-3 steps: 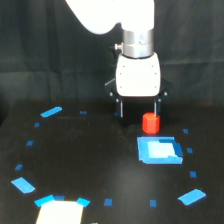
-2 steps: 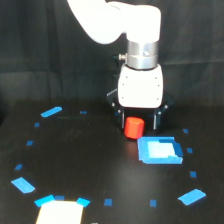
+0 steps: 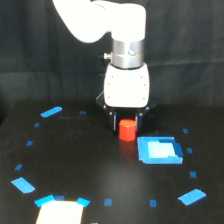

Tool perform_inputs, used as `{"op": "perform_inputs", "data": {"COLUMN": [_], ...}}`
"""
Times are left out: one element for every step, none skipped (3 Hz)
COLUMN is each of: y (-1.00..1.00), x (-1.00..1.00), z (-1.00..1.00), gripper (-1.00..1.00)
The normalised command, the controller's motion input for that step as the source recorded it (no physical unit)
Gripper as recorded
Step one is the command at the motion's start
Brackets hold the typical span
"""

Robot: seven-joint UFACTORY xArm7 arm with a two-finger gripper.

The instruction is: Pick up the red object from the table

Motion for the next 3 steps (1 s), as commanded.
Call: {"op": "perform_inputs", "data": {"y": [0.37, 0.28, 0.51], "x": [0.55, 0.14, 0.34], "z": [1.0, 1.0, 1.0], "gripper": [-0.91, -0.35, -1.0]}}
